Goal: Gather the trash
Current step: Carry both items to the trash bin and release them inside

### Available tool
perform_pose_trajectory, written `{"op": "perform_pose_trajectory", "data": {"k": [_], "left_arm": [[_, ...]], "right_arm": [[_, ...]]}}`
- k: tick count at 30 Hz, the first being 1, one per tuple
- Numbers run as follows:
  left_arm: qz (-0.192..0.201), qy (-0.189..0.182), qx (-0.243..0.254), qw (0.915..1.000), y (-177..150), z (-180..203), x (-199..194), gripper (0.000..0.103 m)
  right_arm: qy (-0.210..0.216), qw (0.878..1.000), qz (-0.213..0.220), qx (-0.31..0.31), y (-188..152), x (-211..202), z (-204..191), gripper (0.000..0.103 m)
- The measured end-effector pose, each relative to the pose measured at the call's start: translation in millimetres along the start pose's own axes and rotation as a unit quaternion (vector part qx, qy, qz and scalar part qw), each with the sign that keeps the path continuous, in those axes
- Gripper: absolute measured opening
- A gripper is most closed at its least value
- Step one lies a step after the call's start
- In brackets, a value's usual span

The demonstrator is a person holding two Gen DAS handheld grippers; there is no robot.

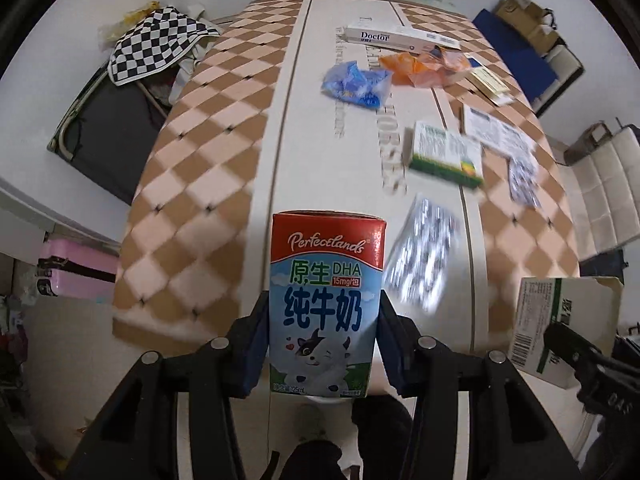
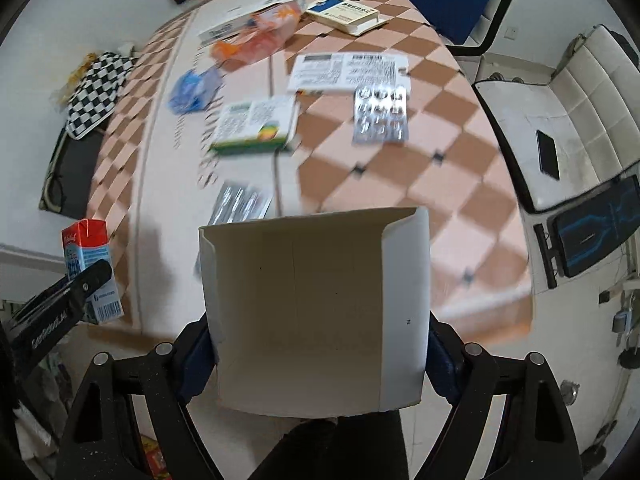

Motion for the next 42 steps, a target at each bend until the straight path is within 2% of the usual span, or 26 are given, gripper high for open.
{"op": "perform_pose_trajectory", "data": {"k": [4, 8, 12, 17, 24, 29, 32, 33, 34, 36, 37, 40, 42], "left_arm": [[-0.014, -0.027, -0.006, 0.9995, -65, -13, -12, 0.045], [-0.057, -0.057, -0.017, 0.9966, -127, -17, 5, 0.045], [-0.104, -0.068, -0.007, 0.9922, -172, -7, 55, 0.045], [-0.149, -0.09, -0.026, 0.9844, -201, 6, 148, 0.045], [-0.193, -0.161, -0.092, 0.9636, -222, 13, 278, 0.045], [-0.212, -0.202, -0.119, 0.9489, -231, 13, 342, 0.047], [-0.218, -0.208, -0.126, 0.9452, -236, 9, 362, 0.05], [-0.216, -0.209, -0.129, 0.945, -242, 1, 361, 0.064], [-0.215, -0.209, -0.137, 0.944, -242, -2, 363, 0.084], [-0.212, -0.205, -0.146, 0.9442, -246, -12, 362, 0.092], [-0.211, -0.201, -0.144, 0.9458, -248, -16, 362, 0.093], [-0.195, -0.145, -0.121, 0.9625, -249, -32, 354, 0.096], [-0.179, -0.101, -0.103, 0.9733, -248, -41, 342, 0.1]], "right_arm": [[0.008, 1.0, -0.001, 0.017, -76, -10, -1, 0.087], [0.022, 0.998, -0.027, 0.054, -153, 10, 11, 0.087], [0.009, 0.995, -0.067, 0.072, -208, 58, 27, 0.087], [0.011, 0.988, -0.111, 0.106, -248, 144, 48, 0.087], [0.025, 0.979, -0.147, 0.138, -265, 280, 59, 0.087], [0.029, 0.976, -0.158, 0.144, -262, 362, 51, 0.088], [0.03, 0.975, -0.165, 0.143, -261, 402, 46, 0.09], [0.032, 0.975, -0.169, 0.143, -262, 415, 45, 0.09], [0.035, 0.974, -0.171, 0.142, -262, 428, 44, 0.092], [0.041, 0.975, -0.164, 0.144, -259, 441, 47, 0.094], [0.045, 0.976, -0.16, 0.143, -258, 447, 45, 0.102], [0.039, 0.978, -0.156, 0.131, -257, 453, 41, 0.103], [0.01, 0.984, -0.15, 0.1, -258, 450, 41, 0.103]]}}
Point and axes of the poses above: each gripper's, at about its wrist camera, not at the fingertips, and x roughly the way its jaws point, z to its right, y to its top, the point moved 8 cm from there along x, roughly the way its jaws point, and after that the axes turned 8 degrees about x, right-handed, at the moved point
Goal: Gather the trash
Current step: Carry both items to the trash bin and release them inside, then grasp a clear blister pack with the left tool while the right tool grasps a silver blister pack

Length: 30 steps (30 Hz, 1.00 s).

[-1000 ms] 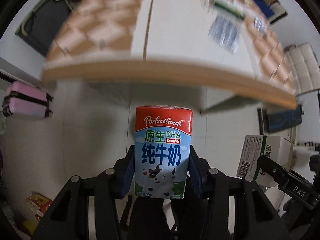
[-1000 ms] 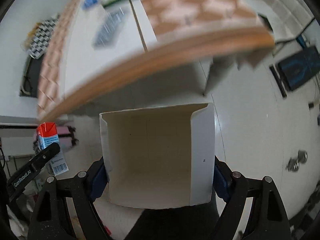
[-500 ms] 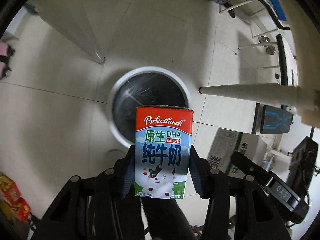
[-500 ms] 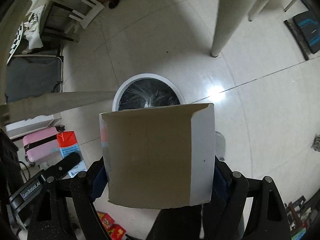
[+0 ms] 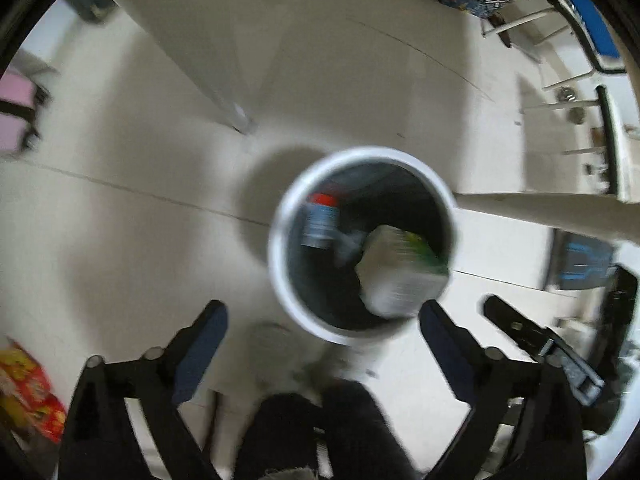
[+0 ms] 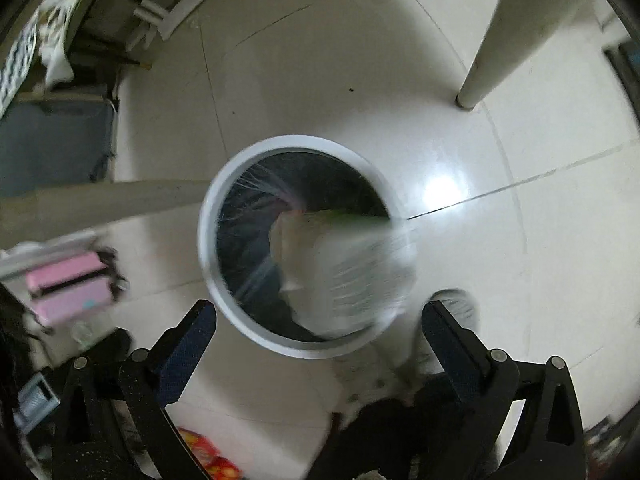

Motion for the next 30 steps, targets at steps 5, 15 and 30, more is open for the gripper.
{"op": "perform_pose_trajectory", "data": {"k": [5, 15, 30], "left_arm": [[0.015, 0.07, 0.016, 0.9973, -10, -7, -22, 0.1], [0.028, 0.085, 0.056, 0.9944, -34, 10, -83, 0.1], [0.062, 0.074, 0.085, 0.9917, -77, 32, -247, 0.1]], "right_arm": [[-0.075, 0.996, 0.02, -0.049, -10, -19, 0, 0.103], [-0.103, 0.991, 0.035, -0.074, -34, -84, -7, 0.103], [-0.076, 0.989, 0.058, -0.112, -108, -281, -54, 0.103]]}}
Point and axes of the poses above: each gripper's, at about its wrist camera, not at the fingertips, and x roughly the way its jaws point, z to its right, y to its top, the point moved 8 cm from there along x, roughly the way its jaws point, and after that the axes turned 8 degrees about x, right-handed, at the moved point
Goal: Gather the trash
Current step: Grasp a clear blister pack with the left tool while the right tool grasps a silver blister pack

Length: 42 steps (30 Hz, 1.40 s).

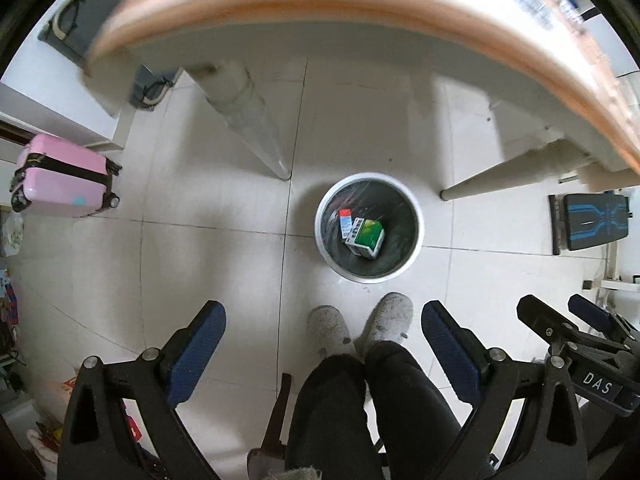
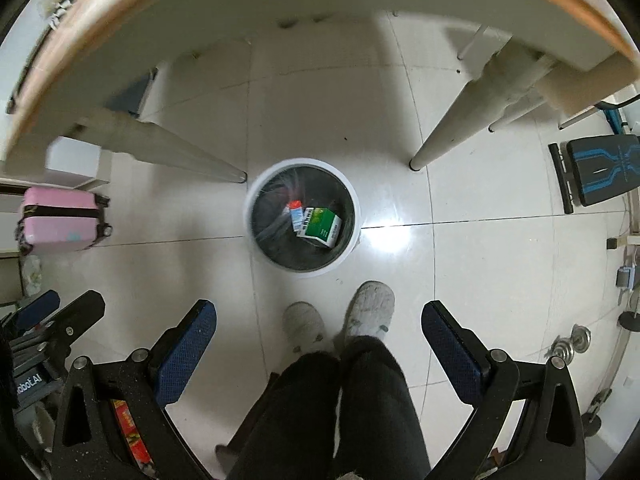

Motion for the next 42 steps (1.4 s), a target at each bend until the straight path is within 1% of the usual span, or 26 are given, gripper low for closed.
{"op": "perform_pose_trajectory", "data": {"k": [3, 5, 8, 10, 13, 16, 18, 21, 24, 26, 27, 28, 29, 31, 33, 34, 35, 36, 37, 39, 40, 42], "left_arm": [[0.014, 0.002, 0.001, 0.9999, -1, 0, -38, 0.1], [0.028, 0.012, 0.004, 0.9995, 2, -1, -59, 0.1], [0.045, 0.019, 0.005, 0.9988, 12, 1, -89, 0.1], [0.057, 0.025, 0.006, 0.998, 21, 4, -103, 0.1], [0.072, 0.036, 0.005, 0.9968, 48, 9, -119, 0.1], [0.081, 0.047, 0.009, 0.9955, 89, 21, -126, 0.1], [0.087, 0.051, 0.015, 0.9948, 118, 33, -126, 0.1], [0.079, 0.05, 0.025, 0.9953, 165, 61, -115, 0.1], [0.062, 0.031, 0.043, 0.9966, 210, 89, -95, 0.1], [0.041, 0.016, 0.067, 0.9968, 240, 109, -73, 0.099], [0.026, 0.013, 0.079, 0.9965, 253, 118, -59, 0.099], [0.011, 0.006, 0.091, 0.9957, 265, 127, -44, 0.099], [-0.001, 0.003, 0.099, 0.9951, 272, 134, -33, 0.099], [-0.025, 0.003, 0.113, 0.9932, 286, 143, -10, 0.099], [-0.036, 0.013, 0.121, 0.992, 294, 146, 4, 0.097], [-0.039, 0.011, 0.122, 0.9917, 296, 148, 8, 0.092], [-0.036, 0.009, 0.116, 0.9926, 297, 148, 8, 0.09], [-0.034, 0.008, 0.114, 0.9928, 298, 148, 8, 0.085], [-0.029, 0.008, 0.113, 0.9932, 298, 149, 7, 0.079], [-0.022, 0.01, 0.098, 0.9949, 297, 147, 4, 0.068], [-0.023, 0.015, 0.087, 0.9958, 300, 146, 3, 0.068], [-0.018, 0.024, 0.048, 0.9984, 302, 131, 2, 0.067]], "right_arm": [[0.013, 1.0, 0.01, 0.001, -7, -47, -5, 0.103], [0.028, 0.999, 0.019, 0.005, -8, -78, -9, 0.103], [0.049, 0.998, 0.032, 0.008, -4, -119, -13, 0.103], [0.06, 0.997, 0.043, 0.013, 6, -143, -12, 0.103], [0.076, 0.995, 0.062, 0.033, 34, -173, -3, 0.103], [0.08, 0.992, 0.081, 0.063, 76, -196, 18, 0.103], [0.083, 0.989, 0.087, 0.089, 114, -208, 40, 0.103], [0.078, 0.987, 0.087, 0.108, 173, -207, 70, 0.103], [0.066, 0.989, 0.08, 0.107, 233, -201, 96, 0.103], [0.057, 0.991, 0.074, 0.101, 270, -192, 110, 0.102], [0.054, 0.991, 0.069, 0.099, 288, -187, 118, 0.099], [0.052, 0.992, 0.065, 0.099, 298, -181, 121, 0.09], [0.049, 0.992, 0.057, 0.099, 313, -174, 127, 0.085], [0.049, 0.993, 0.043, 0.099, 338, -161, 137, 0.084], [0.05, 0.993, 0.036, 0.1, 354, -152, 138, 0.084], [0.052, 0.993, 0.032, 0.1, 362, -149, 139, 0.084], [0.052, 0.993, 0.03, 0.099, 370, -146, 139, 0.084], [0.053, 0.993, 0.029, 0.098, 377, -143, 139, 0.084], [0.053, 0.993, 0.028, 0.097, 384, -141, 136, 0.084], [0.052, 0.994, 0.028, 0.095, 400, -133, 131, 0.084], [0.052, 0.994, 0.028, 0.093, 408, -129, 127, 0.084], [0.045, 0.995, 0.032, 0.088, 422, -121, 118, 0.084]]}}
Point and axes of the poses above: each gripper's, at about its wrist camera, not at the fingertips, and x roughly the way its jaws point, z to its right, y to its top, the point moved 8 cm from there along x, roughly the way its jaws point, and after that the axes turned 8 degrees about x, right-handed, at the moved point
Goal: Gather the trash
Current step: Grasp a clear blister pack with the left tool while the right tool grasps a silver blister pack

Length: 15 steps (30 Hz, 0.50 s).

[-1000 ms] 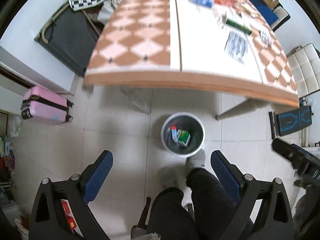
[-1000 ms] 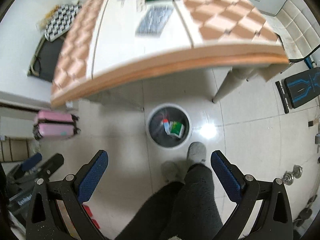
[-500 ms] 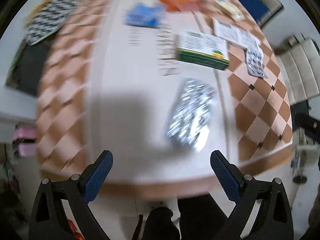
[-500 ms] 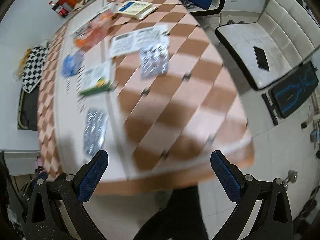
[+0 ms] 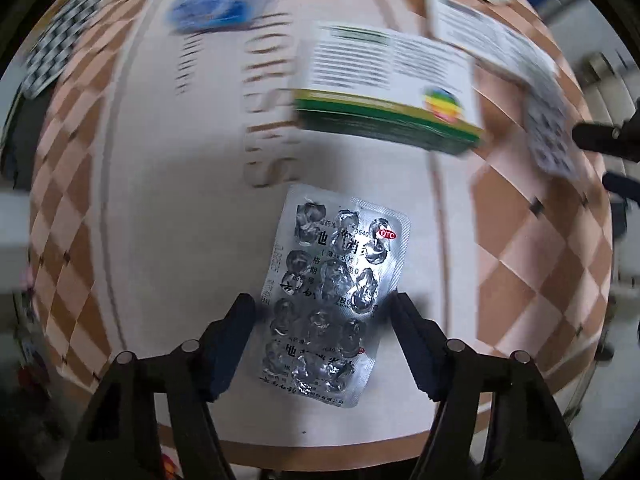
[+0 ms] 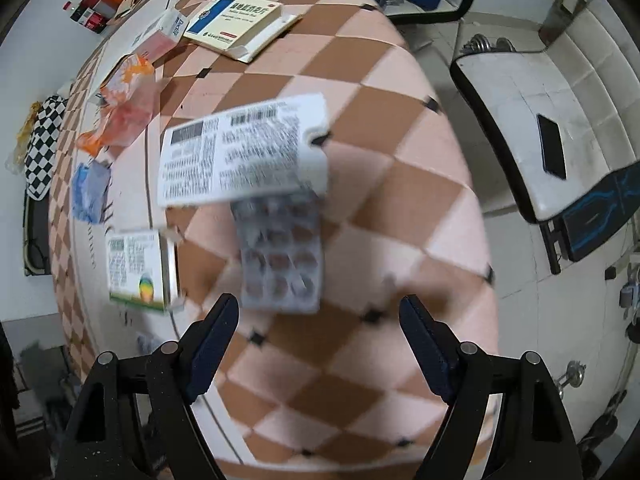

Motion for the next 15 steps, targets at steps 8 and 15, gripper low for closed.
{"op": "perform_pose_trajectory", "data": {"k": [8, 15], "left_arm": [[0.015, 0.016, -0.121, 0.9924, 8, -61, 0, 0.067], [0.011, 0.009, -0.116, 0.9932, -2, -57, 3, 0.067]], "right_arm": [[-0.068, 0.997, 0.015, -0.018, 23, 34, -31, 0.082], [-0.098, 0.992, 0.013, -0.075, 2, 31, -46, 0.058]]}}
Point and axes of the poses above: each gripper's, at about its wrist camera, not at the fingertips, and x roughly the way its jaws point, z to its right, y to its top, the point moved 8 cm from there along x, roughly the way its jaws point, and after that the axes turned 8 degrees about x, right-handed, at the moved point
